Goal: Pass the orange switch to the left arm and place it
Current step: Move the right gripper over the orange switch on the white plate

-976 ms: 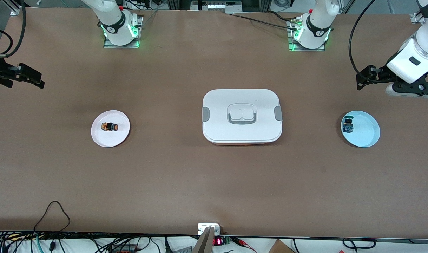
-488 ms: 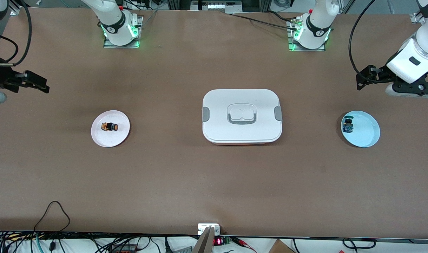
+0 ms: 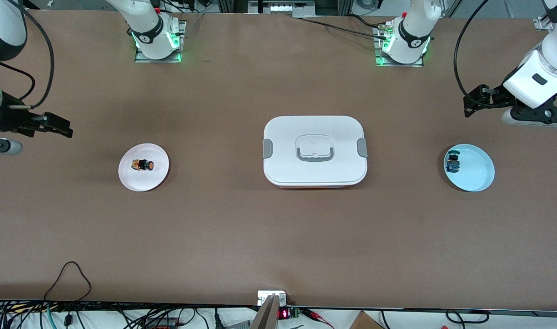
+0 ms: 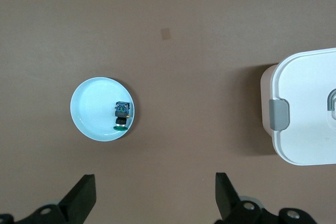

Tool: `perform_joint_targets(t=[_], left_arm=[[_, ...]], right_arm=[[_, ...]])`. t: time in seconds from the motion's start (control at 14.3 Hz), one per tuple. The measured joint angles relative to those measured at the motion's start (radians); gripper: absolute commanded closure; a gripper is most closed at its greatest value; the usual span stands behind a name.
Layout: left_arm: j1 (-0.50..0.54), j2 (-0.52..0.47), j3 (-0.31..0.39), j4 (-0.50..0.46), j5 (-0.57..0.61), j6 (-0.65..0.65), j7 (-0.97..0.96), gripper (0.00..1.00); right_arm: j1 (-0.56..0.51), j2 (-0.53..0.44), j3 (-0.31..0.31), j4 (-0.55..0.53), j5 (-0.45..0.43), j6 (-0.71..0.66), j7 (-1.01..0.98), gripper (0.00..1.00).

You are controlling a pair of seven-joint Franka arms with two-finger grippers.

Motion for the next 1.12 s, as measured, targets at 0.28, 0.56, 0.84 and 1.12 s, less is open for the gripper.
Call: perform_joint_targets(t=[0.28, 0.56, 0.84, 1.12], left_arm=[[0.000, 0.000, 0.000, 0.000, 0.000, 0.000, 0.000, 0.00], [0.000, 0.000, 0.000, 0.000, 0.000, 0.000, 0.000, 0.00], [0.000, 0.000, 0.000, 0.000, 0.000, 0.000, 0.000, 0.00], [0.000, 0.000, 0.000, 0.000, 0.000, 0.000, 0.000, 0.00]], right_arm=[[0.006, 0.051, 0.001, -0.004, 0.000, 0.032, -0.001, 0.00], [0.012, 0.075, 0.001, -0.073, 0.000, 0.133, -0.001, 0.00], [0.014, 0.074, 0.001, -0.180, 0.000, 0.231, -0.003, 0.00], [0.017, 0.076, 0.007, -0.275, 0.004, 0.335, -0.003, 0.00]])
